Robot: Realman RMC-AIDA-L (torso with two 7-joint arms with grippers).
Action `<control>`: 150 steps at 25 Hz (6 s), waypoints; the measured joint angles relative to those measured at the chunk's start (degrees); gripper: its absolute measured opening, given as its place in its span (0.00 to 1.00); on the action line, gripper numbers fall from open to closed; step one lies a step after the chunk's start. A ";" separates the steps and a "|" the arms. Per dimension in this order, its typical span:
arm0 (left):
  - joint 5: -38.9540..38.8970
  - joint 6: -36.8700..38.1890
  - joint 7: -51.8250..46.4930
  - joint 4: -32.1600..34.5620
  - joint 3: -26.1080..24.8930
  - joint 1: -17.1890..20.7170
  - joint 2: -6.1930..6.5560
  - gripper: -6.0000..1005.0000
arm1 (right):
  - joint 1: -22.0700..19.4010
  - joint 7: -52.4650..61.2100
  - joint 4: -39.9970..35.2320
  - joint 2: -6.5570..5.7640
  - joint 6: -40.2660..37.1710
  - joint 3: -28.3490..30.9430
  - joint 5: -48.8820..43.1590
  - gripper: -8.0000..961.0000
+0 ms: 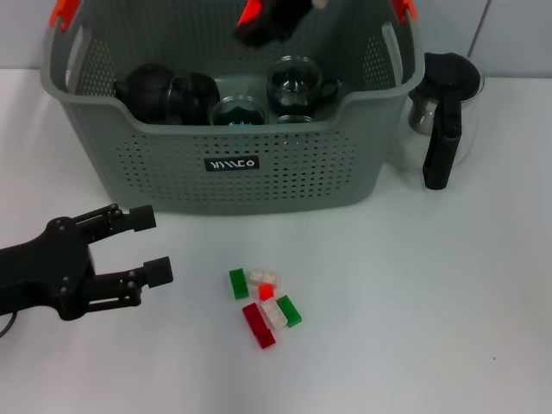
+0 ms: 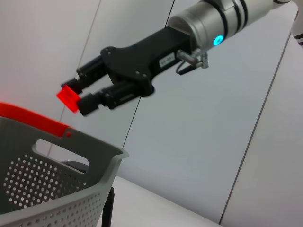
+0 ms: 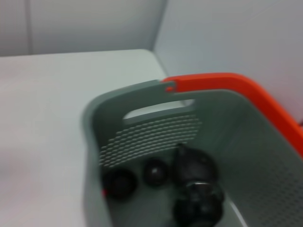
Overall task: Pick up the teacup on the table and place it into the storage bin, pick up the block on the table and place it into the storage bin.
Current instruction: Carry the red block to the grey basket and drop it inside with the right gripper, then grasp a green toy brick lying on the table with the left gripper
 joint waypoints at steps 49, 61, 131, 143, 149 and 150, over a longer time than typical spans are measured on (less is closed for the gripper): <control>3.55 -1.67 -0.06 0.28 5.36 -1.82 0.00 0.87 | -18.76 -1.99 -18.23 -2.04 -27.19 17.31 31.78 0.94; 4.04 -7.54 0.08 0.68 11.33 -5.89 0.51 0.87 | -27.82 -10.59 -14.85 -2.16 -30.73 23.03 39.06 0.94; 25.12 -24.79 -17.93 18.57 40.86 -15.28 -3.58 0.88 | -25.44 -11.77 -1.11 -6.22 -33.62 18.93 38.87 0.93; 23.87 -26.72 -18.55 17.06 41.18 -15.41 -3.57 0.88 | -25.99 -13.10 -1.09 -8.27 -33.69 12.27 37.41 0.93; 23.85 -27.09 -18.56 16.90 41.44 -15.42 -3.44 0.88 | -25.79 -14.55 -1.00 -6.75 -33.67 11.95 34.47 0.94; 23.85 -27.22 -18.50 16.87 41.46 -15.36 -3.43 0.88 | -25.86 -15.28 -0.68 -6.45 -33.67 11.94 34.29 0.94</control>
